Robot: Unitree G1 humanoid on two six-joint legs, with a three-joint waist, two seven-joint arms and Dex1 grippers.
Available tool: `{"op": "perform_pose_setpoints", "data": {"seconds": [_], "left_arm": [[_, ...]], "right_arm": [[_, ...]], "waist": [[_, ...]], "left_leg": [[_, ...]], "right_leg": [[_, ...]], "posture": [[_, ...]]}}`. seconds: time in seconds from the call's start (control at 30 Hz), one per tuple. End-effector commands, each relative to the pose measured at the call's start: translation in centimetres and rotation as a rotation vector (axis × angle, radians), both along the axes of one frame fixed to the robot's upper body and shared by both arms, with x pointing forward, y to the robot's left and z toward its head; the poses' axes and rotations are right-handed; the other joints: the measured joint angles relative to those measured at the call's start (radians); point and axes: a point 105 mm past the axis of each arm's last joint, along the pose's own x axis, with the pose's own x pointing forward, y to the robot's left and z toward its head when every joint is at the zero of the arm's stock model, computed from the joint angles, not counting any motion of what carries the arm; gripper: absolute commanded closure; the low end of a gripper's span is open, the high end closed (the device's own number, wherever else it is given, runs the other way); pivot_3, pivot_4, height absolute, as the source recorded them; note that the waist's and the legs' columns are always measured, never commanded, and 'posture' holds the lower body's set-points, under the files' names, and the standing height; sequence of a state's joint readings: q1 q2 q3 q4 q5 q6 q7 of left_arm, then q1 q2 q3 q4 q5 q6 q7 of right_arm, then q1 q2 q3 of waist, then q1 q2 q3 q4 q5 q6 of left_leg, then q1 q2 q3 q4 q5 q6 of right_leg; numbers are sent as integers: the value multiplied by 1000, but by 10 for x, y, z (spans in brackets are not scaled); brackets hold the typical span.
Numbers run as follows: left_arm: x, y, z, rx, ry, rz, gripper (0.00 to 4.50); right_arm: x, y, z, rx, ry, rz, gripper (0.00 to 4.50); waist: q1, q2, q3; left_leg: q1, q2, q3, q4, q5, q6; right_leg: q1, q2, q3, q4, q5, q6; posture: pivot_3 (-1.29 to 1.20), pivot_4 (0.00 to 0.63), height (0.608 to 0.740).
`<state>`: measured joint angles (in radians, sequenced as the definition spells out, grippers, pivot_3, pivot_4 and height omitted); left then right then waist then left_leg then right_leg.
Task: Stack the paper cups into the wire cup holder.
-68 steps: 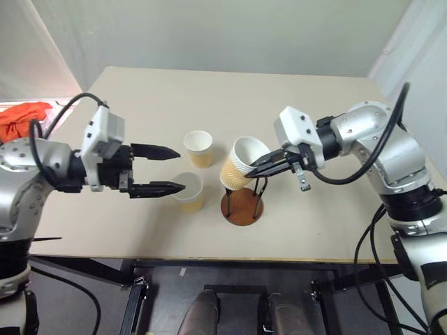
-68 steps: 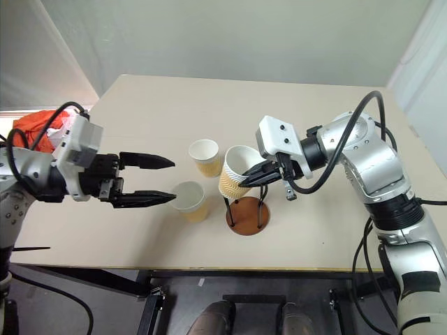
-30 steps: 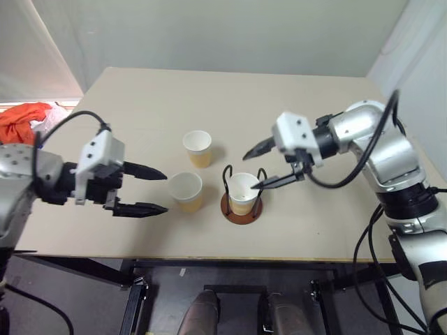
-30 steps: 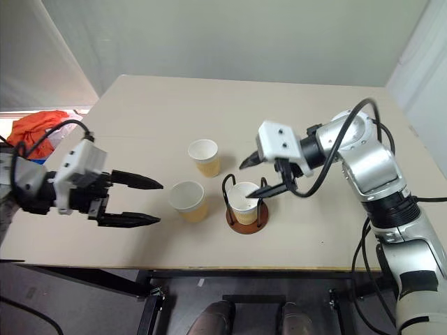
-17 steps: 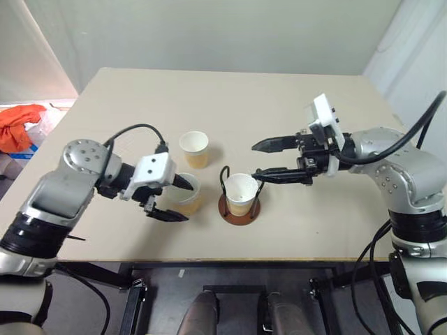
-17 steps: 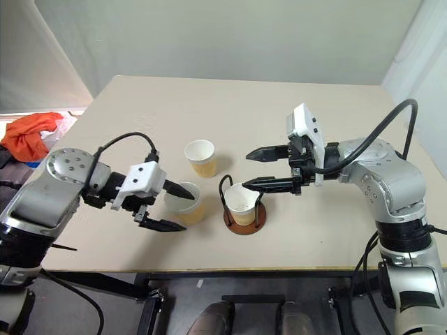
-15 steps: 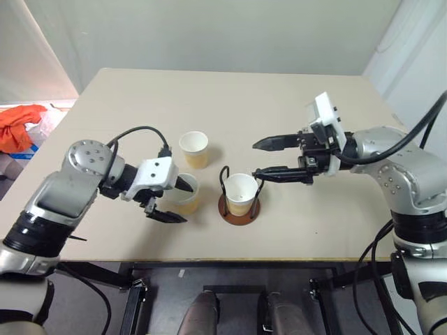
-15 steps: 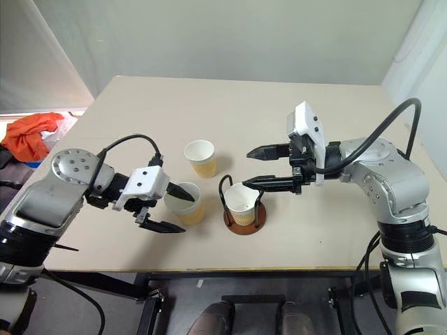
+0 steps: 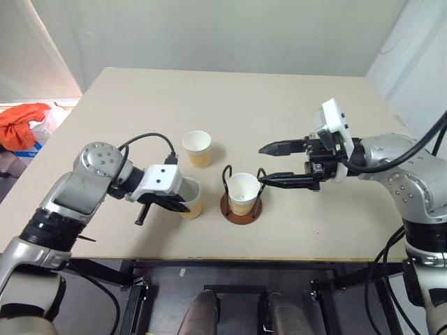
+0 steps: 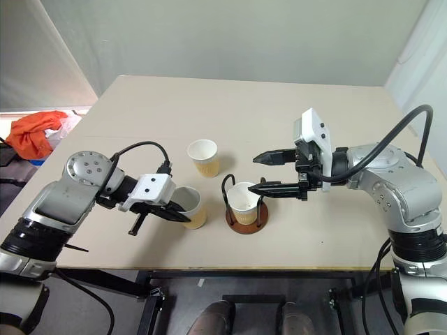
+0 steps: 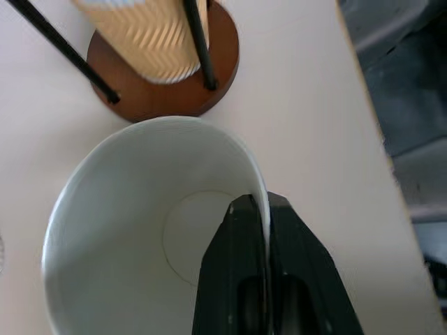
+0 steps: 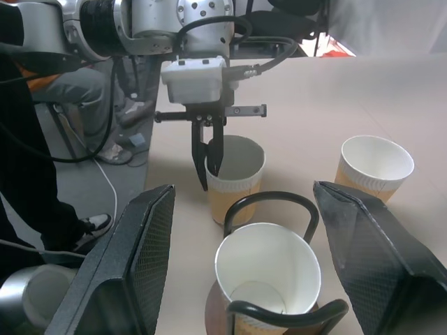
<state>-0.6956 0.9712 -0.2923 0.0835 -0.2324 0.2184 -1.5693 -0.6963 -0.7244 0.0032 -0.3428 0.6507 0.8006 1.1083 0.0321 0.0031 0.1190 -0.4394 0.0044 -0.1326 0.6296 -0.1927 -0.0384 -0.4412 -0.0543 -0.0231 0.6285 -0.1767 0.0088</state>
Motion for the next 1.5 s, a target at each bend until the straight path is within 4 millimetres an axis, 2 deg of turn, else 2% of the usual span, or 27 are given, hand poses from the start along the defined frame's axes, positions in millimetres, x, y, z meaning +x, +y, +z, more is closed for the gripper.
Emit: {"op": "perform_pose_setpoints", "data": {"seconds": [0.03, 0.17, 0.27, 0.37, 0.43, 0.53, 0.6, 0.67, 0.77, 0.93, 1.0, 1.1, 1.47, 1.5], "left_arm": [[-6, 4, 62, -135, -59, -25, 4490], [-13, 5, 103, -192, -109, -61, 4490], [-20, -6, 134, -230, -169, -140, 4490], [-27, -24, 151, -263, -179, -246, 4490], [-28, -42, 149, -226, -175, -339, 4490], [-22, -65, 139, -146, -183, -444, 4490], [-15, -77, 137, -104, -210, -493, 4490], [-9, -87, 133, -64, -228, -538, 4490], [-5, -99, 125, -1, -244, -604, 4490], [-8, -111, 118, 31, -233, -691, 4490], [-9, -113, 115, 36, -224, -713, 4490], [-12, -117, 110, 27, -201, -739, 4490], [-14, -129, 96, 29, -169, -785, 4490], [-14, -129, 94, 35, -163, -786, 4297]], "right_arm": [[-6, -38, 27, 90, -126, -92, 1151], [-20, -77, 30, 124, -162, -198, 1151], [-23, -114, 24, 71, -178, -344, 1151], [-30, -129, 20, 35, -152, -379, 1151], [-32, -129, 20, 32, -146, -382, 1151], [-32, -120, 19, 49, -147, -361, 1151], [-32, -115, 19, 61, -146, -358, 1151], [-33, -112, 17, 69, -144, -365, 1151], [-35, -110, 17, 81, -146, -380, 1151], [-39, -111, 16, 77, -151, -420, 1151], [-41, -113, 16, 74, -153, -435, 1151], [-41, -115, 15, 60, -163, -468, 1151], [-46, -114, 15, 51, -169, -490, 1151], [-45, -114, 15, 50, -170, -492, 1151]], "waist": [[8, -2, 1], [15, -1, 0], [17, -1, 0], [18, -1, 0], [17, -2, 1], [13, 0, 2], [9, 0, 2], [5, 0, 3], [0, 0, 3], [1, 0, 3], [5, 0, 2], [11, 1, 2], [29, 1, 2], [30, 1, 2]], "left_leg": [[0, 0, -1, 0, 0, 0], [-2, -2, 0, 0, -2, 1], [-2, -3, 1, 0, -5, -3], [-3, -4, 1, 1, -6, -5], [-3, -4, 2, 1, -6, -5], [-1, -5, 3, 1, -6, -4], [4, -6, 4, 1, -5, -1], [4, -7, 5, 2, 1, 7], [3, -8, 9, 3, -2, 12], [1, -9, 10, 12, -6, 8], [-1, -9, 11, 14, -9, 9], [-6, -9, 11, 19, -15, 11], [-14, -9, 15, 37, -31, 17], [-14, -9, 15, 38, -32, 18]], "right_leg": [[0, 0, 0, 0, 0, 0], [0, -1, 1, -2, 0, 1], [0, -2, 1, -2, -2, 4], [0, -2, 2, -2, -2, 5], [1, -3, 3, -3, -5, 9], [8, -2, 7, -3, -5, 12], [12, -2, 12, -2, -6, 15], [13, 0, 17, -2, -12, 27], [12, 0, 23, -4, -12, 31], [12, 0, 25, -8, -12, 36], [12, 0, 25, -12, -8, 46], [12, -1, 25, -17, -7, 51], [12, -2, 25, -17, -6, 56], [12, -3, 26, -18, -6, 56]], "posture": [[0, 150, 740], [0, 150, 740], [0, 150, 740], [0, 150, 740], [0, 150, 740], [0, 150, 740], [0, 150, 740], [0, 150, 740], [0, 150, 740], [0, 150, 740], [0, 150, 740], [0, 150, 740], [0, 150, 740], [0, 150, 740]]}}
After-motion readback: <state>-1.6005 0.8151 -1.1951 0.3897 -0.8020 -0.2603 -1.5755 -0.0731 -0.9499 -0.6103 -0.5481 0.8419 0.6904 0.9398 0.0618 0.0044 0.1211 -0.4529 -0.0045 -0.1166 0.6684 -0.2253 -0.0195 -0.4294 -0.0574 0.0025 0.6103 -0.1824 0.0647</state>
